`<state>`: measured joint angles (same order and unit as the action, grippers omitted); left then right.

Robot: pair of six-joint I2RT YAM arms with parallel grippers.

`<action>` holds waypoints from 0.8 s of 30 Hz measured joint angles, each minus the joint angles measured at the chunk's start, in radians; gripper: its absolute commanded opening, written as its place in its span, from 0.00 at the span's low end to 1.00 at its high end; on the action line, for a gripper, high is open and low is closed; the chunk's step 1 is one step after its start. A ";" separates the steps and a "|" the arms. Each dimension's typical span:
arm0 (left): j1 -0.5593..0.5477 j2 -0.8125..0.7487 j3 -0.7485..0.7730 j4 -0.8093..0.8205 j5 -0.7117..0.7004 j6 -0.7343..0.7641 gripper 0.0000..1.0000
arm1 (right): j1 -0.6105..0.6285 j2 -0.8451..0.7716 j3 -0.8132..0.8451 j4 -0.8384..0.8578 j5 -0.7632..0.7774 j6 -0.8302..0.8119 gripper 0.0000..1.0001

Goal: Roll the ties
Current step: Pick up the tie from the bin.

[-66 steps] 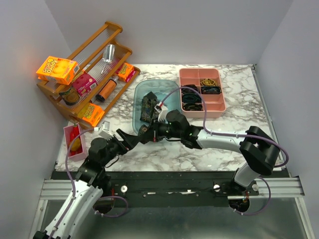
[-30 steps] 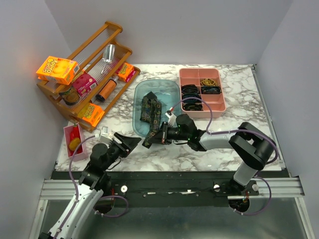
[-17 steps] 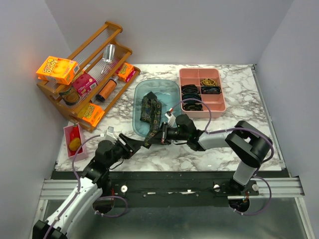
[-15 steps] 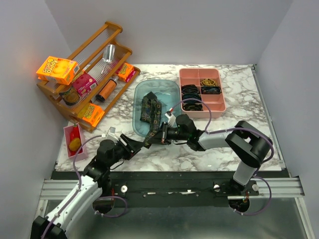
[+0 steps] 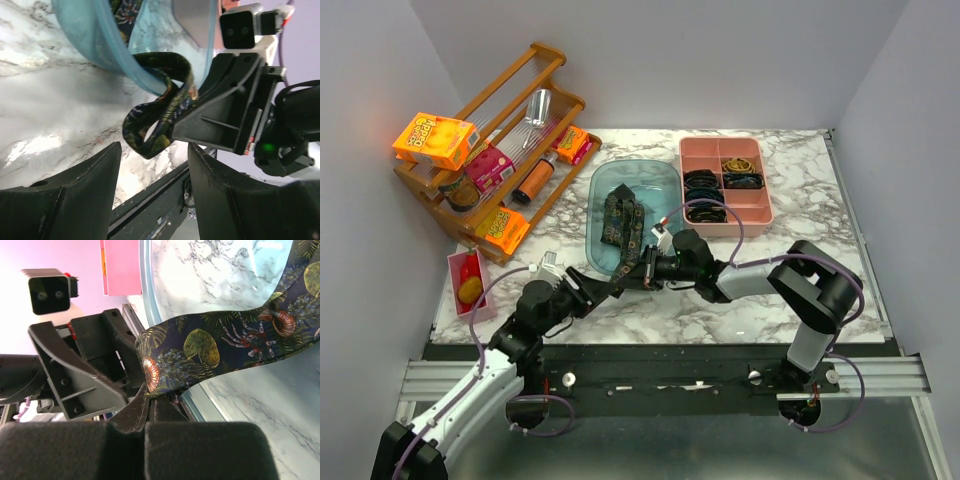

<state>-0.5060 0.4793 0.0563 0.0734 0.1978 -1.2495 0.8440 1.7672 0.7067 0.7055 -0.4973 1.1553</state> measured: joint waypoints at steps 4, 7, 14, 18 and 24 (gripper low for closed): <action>-0.005 -0.030 0.000 0.013 -0.018 0.000 0.59 | -0.001 0.000 0.000 0.005 -0.005 0.006 0.02; -0.006 -0.019 0.000 0.023 -0.027 0.000 0.59 | -0.002 0.000 0.000 0.010 -0.006 0.012 0.02; -0.007 0.050 0.000 0.075 -0.035 0.004 0.60 | -0.002 0.007 0.000 0.020 -0.014 0.026 0.02; -0.007 0.087 0.000 0.104 -0.042 0.008 0.58 | -0.002 0.009 0.000 0.033 -0.018 0.035 0.02; -0.013 0.121 0.000 0.159 -0.054 0.010 0.24 | -0.008 0.015 -0.010 0.043 -0.020 0.049 0.03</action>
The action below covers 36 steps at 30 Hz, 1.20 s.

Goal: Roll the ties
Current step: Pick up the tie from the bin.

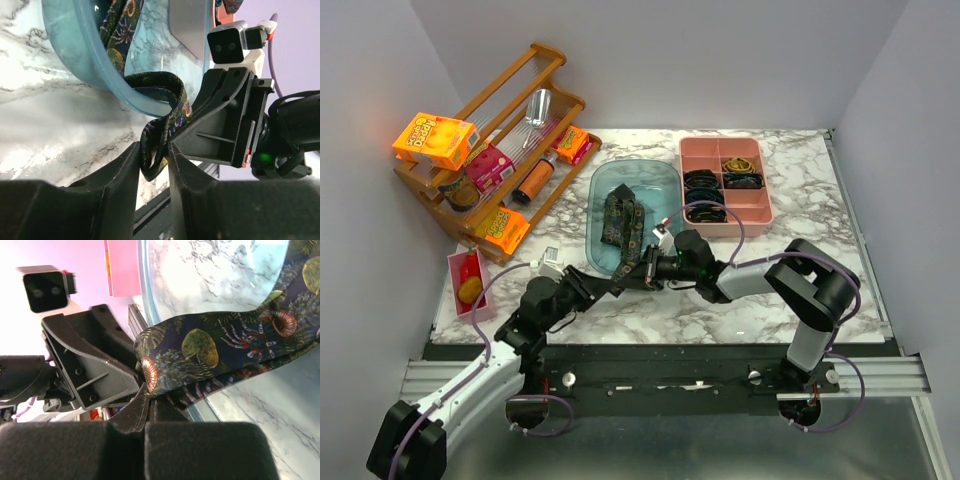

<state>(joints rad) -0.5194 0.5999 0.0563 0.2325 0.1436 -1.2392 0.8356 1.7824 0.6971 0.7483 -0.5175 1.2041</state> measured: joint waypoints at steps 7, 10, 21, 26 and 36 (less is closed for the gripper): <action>-0.002 0.002 0.000 0.027 -0.014 0.013 0.00 | -0.005 0.007 -0.005 0.027 -0.014 0.013 0.09; -0.005 -0.008 0.000 0.021 -0.017 0.023 0.00 | -0.007 0.009 -0.005 0.041 -0.024 0.018 0.18; -0.005 -0.083 0.132 -0.256 -0.045 0.141 0.00 | -0.033 -0.093 0.026 -0.081 -0.051 -0.078 0.82; -0.005 -0.012 0.387 -0.410 -0.075 0.255 0.00 | -0.045 -0.243 0.085 -0.269 -0.015 -0.198 0.87; -0.005 0.247 0.973 -0.633 -0.084 0.512 0.00 | -0.135 -0.386 0.108 -0.450 0.032 -0.311 1.00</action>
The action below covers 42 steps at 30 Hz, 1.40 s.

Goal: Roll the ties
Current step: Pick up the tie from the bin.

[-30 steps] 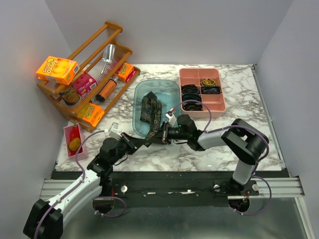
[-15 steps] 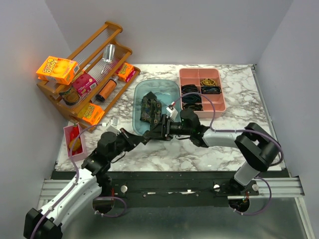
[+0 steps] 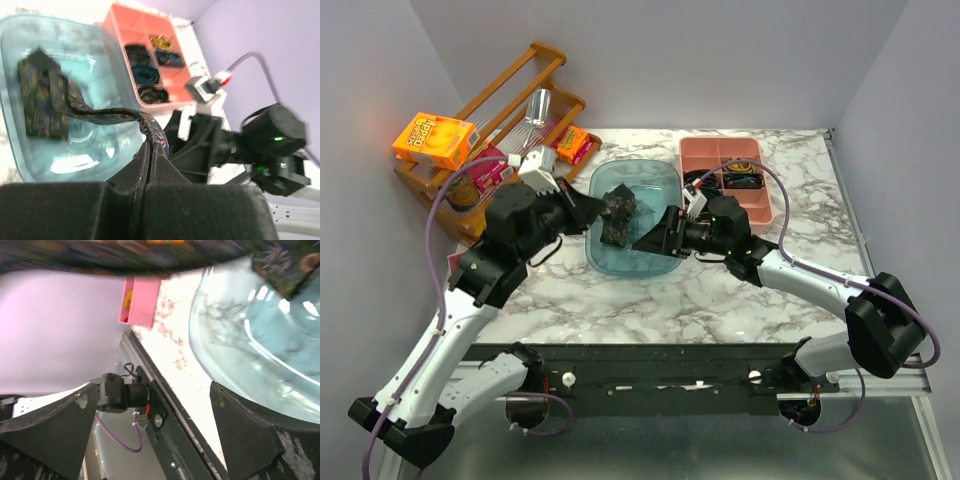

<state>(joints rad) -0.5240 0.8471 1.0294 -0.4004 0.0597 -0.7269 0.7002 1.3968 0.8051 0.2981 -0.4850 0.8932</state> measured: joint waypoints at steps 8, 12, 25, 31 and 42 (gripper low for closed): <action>0.000 0.132 0.486 -0.180 0.056 0.176 0.00 | -0.043 0.000 0.023 -0.031 -0.014 0.009 1.00; 0.000 0.139 0.649 -0.246 0.105 0.249 0.00 | -0.043 0.013 0.029 0.026 -0.051 0.069 1.00; 0.000 0.017 0.744 -0.381 0.256 0.373 0.00 | -0.035 0.149 0.028 0.185 -0.148 0.244 1.00; 0.000 -0.030 0.791 -0.397 0.274 0.391 0.00 | 0.012 0.169 0.061 0.121 -0.159 0.239 1.00; 0.000 -0.060 0.842 -0.410 0.311 0.425 0.00 | 0.068 0.169 0.046 0.104 -0.188 0.311 1.00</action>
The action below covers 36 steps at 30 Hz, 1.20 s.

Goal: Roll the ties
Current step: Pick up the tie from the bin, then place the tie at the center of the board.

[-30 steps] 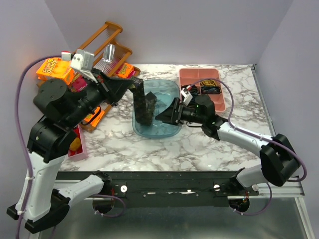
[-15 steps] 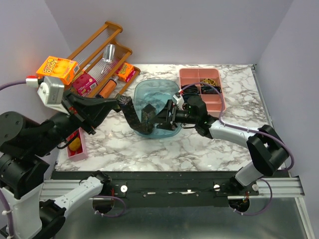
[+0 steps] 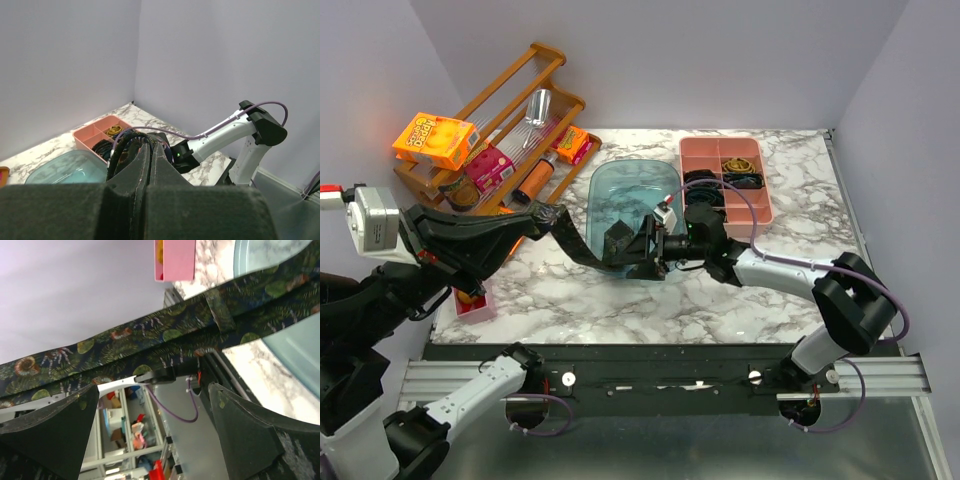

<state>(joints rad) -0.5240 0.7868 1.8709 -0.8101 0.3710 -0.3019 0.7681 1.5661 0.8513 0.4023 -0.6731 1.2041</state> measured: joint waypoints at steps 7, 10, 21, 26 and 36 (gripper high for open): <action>0.000 -0.021 0.009 0.000 0.010 0.009 0.00 | 0.032 0.007 -0.039 0.060 -0.006 0.119 1.00; 0.000 -0.027 0.012 0.001 0.026 0.012 0.00 | 0.045 0.019 -0.056 0.090 -0.006 0.166 1.00; 0.000 -0.047 -0.005 0.027 0.095 0.017 0.00 | 0.069 0.093 -0.081 0.195 0.021 0.305 1.00; 0.000 -0.067 -0.008 0.046 0.114 0.018 0.00 | 0.068 0.108 -0.097 0.237 0.046 0.348 1.00; 0.000 -0.080 -0.029 0.085 0.154 0.018 0.00 | 0.069 0.146 -0.099 0.291 0.068 0.402 1.00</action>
<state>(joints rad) -0.5240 0.7067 1.8423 -0.7250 0.5247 -0.2844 0.8368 1.7123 0.7525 0.6937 -0.6052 1.6066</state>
